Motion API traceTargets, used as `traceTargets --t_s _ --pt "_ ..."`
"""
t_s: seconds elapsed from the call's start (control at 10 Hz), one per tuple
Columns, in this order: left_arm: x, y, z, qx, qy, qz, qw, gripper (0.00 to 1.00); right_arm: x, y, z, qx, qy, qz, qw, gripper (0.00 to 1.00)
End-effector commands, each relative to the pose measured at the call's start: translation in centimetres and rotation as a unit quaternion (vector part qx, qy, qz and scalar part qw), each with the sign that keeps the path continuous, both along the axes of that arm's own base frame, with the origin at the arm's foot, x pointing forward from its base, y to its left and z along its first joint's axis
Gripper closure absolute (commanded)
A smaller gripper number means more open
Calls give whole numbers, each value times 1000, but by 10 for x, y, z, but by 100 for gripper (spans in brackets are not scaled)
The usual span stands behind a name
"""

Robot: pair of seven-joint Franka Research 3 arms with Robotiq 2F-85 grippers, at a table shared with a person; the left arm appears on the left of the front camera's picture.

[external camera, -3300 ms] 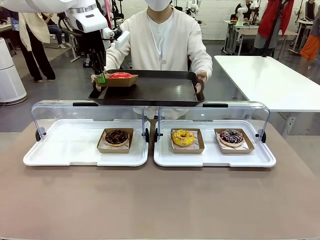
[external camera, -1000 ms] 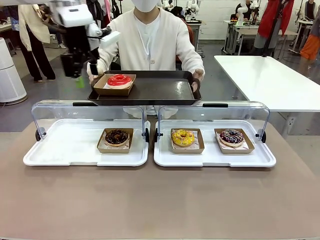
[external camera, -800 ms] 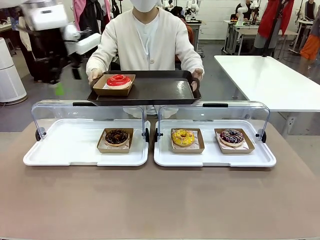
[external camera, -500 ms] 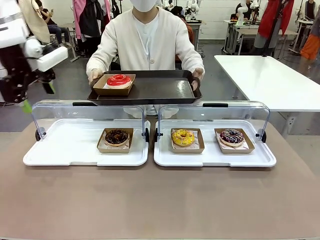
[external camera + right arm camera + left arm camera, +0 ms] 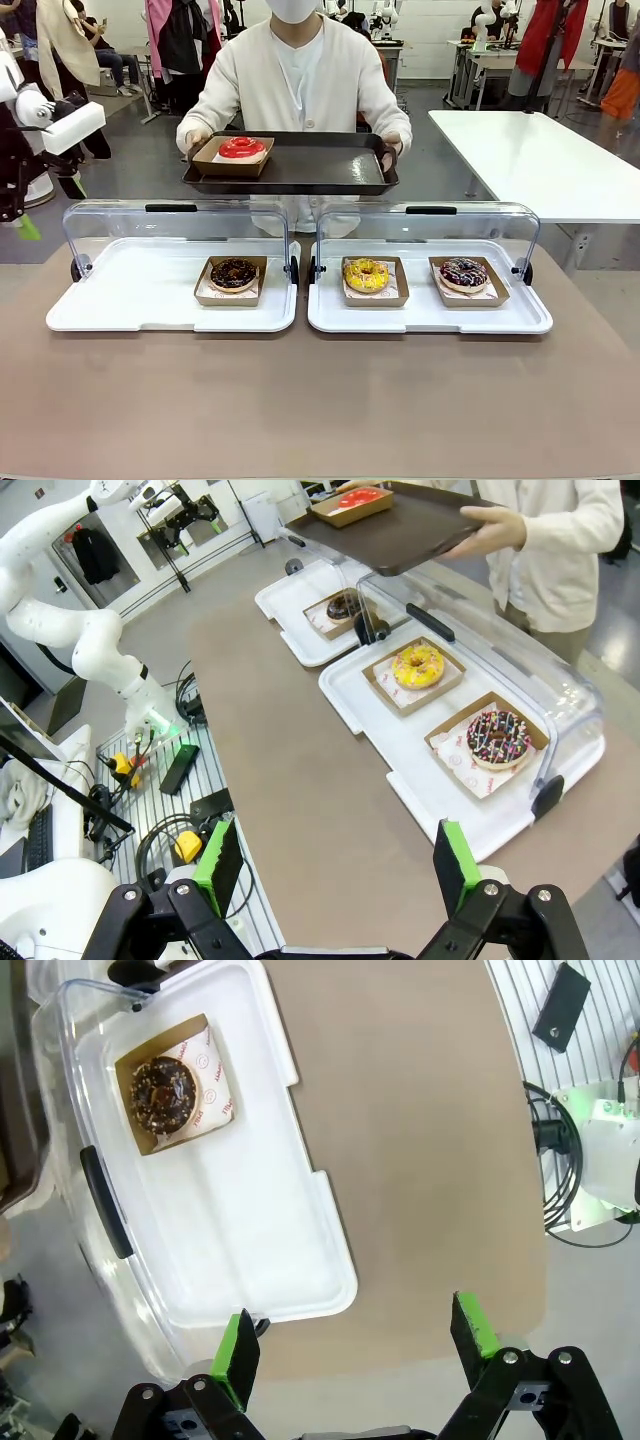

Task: Provide the desired donut to the person.
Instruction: Pick up and lift the Paper togo box containing the Donut pointed at by the person.

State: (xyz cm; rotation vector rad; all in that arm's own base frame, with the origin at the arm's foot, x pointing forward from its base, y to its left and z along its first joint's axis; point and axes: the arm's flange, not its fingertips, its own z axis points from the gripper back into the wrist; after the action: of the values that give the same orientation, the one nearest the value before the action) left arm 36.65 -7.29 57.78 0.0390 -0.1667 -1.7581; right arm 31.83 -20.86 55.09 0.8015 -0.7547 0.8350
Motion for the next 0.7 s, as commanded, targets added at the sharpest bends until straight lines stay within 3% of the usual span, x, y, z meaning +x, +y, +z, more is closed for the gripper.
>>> traceTargets --t_s 0.0,0.6 --pt "0 -4 3 2 -3 -5 1000 0 -1 0 1 6 -5 3 1000 0" --pt "0 -4 3 2 -3 -5 1000 0 -1 0 1 6 -5 3 1000 0"
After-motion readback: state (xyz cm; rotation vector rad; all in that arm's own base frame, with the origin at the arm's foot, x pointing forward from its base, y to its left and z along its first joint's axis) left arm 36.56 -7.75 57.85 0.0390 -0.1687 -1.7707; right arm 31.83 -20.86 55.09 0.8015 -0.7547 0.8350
